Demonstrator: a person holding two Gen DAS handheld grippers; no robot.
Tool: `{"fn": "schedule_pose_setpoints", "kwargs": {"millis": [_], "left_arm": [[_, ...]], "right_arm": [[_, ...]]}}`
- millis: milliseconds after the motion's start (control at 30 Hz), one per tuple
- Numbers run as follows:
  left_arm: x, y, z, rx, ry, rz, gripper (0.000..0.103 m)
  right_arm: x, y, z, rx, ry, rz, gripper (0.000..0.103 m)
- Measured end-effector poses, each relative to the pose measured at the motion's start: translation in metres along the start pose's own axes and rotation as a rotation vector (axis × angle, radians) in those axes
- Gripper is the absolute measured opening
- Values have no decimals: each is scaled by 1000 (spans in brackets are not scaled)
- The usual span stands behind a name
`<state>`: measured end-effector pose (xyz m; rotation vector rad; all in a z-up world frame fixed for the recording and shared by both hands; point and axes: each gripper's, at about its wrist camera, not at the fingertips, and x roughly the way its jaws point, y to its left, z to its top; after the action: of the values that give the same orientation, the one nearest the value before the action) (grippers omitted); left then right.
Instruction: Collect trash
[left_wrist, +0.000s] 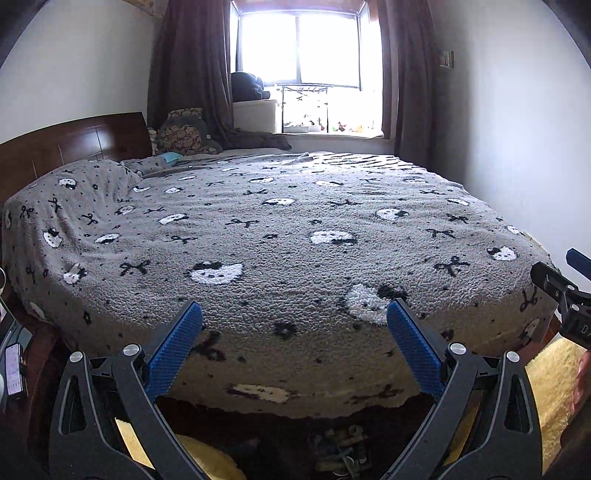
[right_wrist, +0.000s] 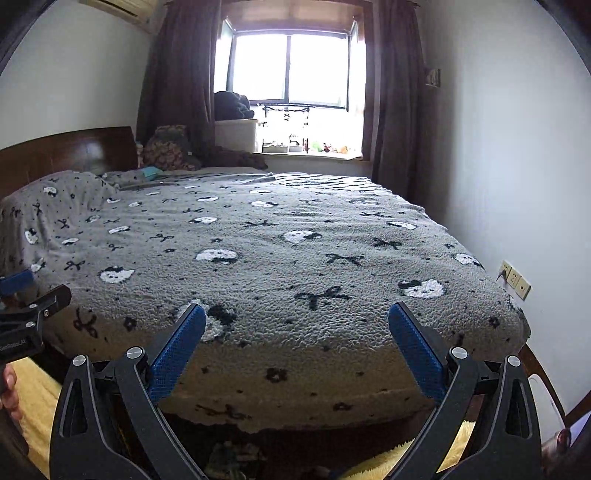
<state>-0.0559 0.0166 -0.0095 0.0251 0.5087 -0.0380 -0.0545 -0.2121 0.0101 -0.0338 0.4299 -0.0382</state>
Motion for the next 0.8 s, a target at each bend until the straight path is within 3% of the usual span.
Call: {"fn": "schedule_pose_setpoints", "kwargs": {"millis": [800], "left_arm": [[-8, 0, 0, -12, -31, -2, 95]], "right_arm": [[-1, 1, 1, 14, -13, 0, 99]]}}
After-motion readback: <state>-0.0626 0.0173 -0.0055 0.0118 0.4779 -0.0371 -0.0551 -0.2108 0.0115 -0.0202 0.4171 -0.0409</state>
